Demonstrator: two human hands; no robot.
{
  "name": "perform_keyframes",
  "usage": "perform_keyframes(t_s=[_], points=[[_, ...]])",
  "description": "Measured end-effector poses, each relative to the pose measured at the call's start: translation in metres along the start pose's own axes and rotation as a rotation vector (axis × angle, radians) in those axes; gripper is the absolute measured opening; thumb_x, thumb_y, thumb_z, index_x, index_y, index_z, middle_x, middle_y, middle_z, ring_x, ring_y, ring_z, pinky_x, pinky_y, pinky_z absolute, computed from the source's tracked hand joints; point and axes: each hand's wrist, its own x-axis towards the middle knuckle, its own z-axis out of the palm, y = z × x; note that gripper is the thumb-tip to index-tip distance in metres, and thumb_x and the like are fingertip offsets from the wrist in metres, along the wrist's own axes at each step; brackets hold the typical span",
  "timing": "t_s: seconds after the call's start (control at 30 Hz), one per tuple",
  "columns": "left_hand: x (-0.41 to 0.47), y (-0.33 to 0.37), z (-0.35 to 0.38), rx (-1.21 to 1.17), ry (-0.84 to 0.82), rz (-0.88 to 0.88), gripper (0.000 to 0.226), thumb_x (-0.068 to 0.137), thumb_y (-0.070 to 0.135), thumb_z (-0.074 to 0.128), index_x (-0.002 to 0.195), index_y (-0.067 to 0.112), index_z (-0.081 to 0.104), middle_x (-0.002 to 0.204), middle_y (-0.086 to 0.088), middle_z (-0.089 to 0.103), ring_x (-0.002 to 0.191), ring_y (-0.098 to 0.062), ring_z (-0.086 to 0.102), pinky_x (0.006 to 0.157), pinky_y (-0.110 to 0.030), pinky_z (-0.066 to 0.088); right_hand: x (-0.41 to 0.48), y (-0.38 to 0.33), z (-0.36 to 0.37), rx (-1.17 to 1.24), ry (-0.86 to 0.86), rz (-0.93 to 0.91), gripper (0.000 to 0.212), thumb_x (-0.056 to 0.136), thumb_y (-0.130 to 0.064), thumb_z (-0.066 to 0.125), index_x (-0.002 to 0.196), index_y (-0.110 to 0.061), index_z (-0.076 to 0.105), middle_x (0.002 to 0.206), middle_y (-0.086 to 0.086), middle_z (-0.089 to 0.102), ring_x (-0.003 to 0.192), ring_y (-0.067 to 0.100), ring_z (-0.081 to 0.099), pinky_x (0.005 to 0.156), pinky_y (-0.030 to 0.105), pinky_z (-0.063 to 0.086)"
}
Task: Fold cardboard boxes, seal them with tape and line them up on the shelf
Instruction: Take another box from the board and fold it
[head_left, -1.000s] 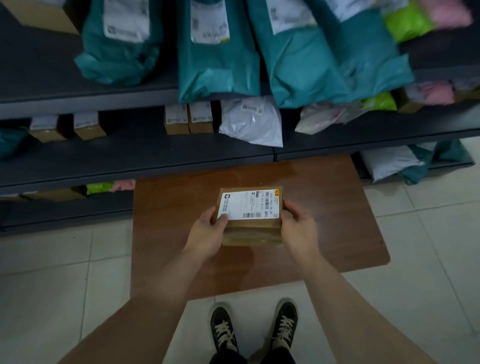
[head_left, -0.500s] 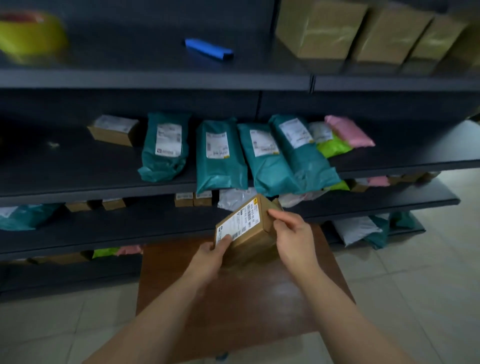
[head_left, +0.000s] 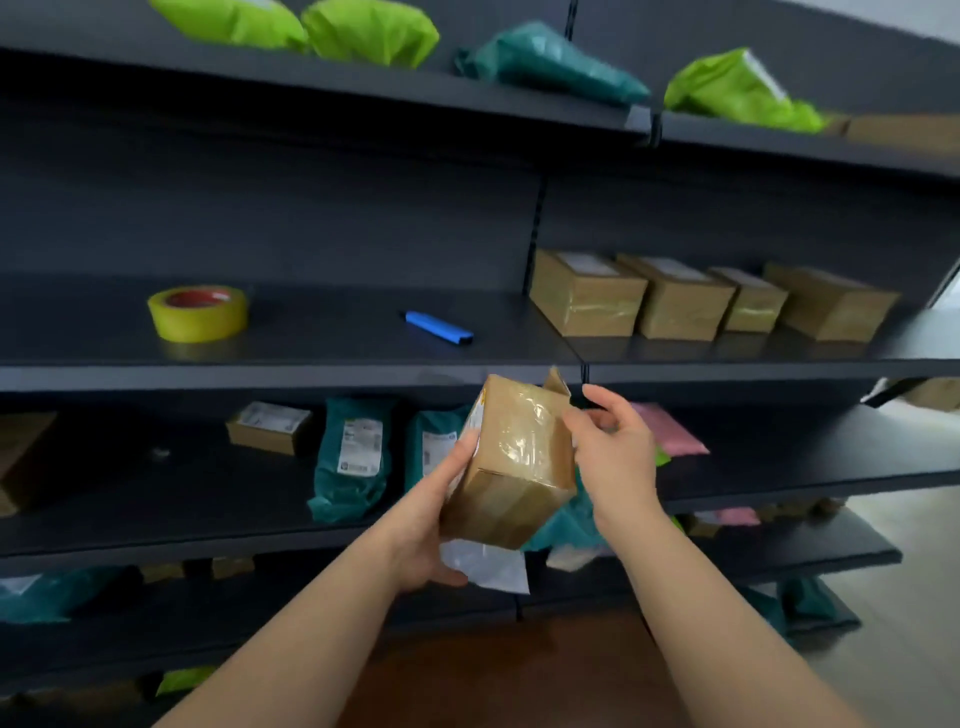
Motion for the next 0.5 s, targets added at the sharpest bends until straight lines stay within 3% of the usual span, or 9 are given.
perform_keyframes(t_s=[0.1,0.2,0.27,0.33,0.43,0.5], points=[[-0.011,0.030,-0.002,0.037,-0.058,0.047,0.087,0.053,0.083,0.063,0.118,0.025,0.061,0.114,-0.003,0.063,0.109,-0.025,0.056,0.104,-0.066,0.030,0.009,-0.027,0.005,0.072,-0.100,0.066,0.017,0.091,-0.021,0.065,0.107,-0.024,0.064,0.093,-0.006,0.068,0.079,0.005,0.063,0.066,0.020,0.050],[-0.012,0.057,-0.003,0.088,-0.060,0.067,0.109,0.046,0.088,0.062,0.133,0.023,0.056,0.135,-0.007,0.057,0.121,-0.028,0.052,0.104,-0.068,0.027,0.022,-0.045,0.007,0.102,-0.187,0.126,0.020,0.090,-0.025,0.066,0.109,-0.019,0.064,0.091,0.000,0.069,0.052,0.001,0.055,0.053,0.018,0.047],[-0.011,0.072,-0.002,0.087,-0.073,0.071,0.116,0.044,0.090,0.063,0.136,0.020,0.052,0.138,-0.008,0.054,0.125,-0.033,0.049,0.104,-0.070,0.025,0.034,-0.053,0.010,0.085,-0.223,0.159,0.026,0.086,-0.030,0.071,0.109,-0.016,0.065,0.091,0.006,0.070,0.052,0.007,0.052,0.062,0.026,0.053],[-0.008,0.085,0.001,0.029,-0.089,0.094,0.112,0.044,0.087,0.067,0.133,0.021,0.054,0.135,-0.009,0.057,0.123,-0.036,0.053,0.105,-0.069,0.029,0.049,-0.061,0.014,0.107,-0.264,0.208,0.036,0.080,-0.036,0.076,0.108,-0.016,0.067,0.093,0.009,0.071,0.061,0.014,0.053,0.071,0.034,0.057],[-0.003,0.102,0.006,-0.120,-0.169,0.190,0.102,0.047,0.079,0.076,0.131,0.023,0.058,0.130,-0.013,0.063,0.120,-0.040,0.056,0.100,-0.067,0.038,0.074,-0.075,0.018,0.180,-0.347,0.275,0.047,0.076,-0.045,0.077,0.108,-0.012,0.068,0.083,0.004,0.067,0.056,0.012,0.053,0.062,0.030,0.052],[0.001,0.117,0.009,-0.193,-0.233,0.293,0.092,0.056,0.070,0.076,0.133,0.023,0.058,0.130,-0.015,0.063,0.121,-0.041,0.056,0.101,-0.064,0.041,0.090,-0.084,0.019,0.178,-0.403,0.337,0.053,0.077,-0.049,0.074,0.114,-0.013,0.064,0.092,0.007,0.063,0.060,0.014,0.055,0.062,0.031,0.053]])
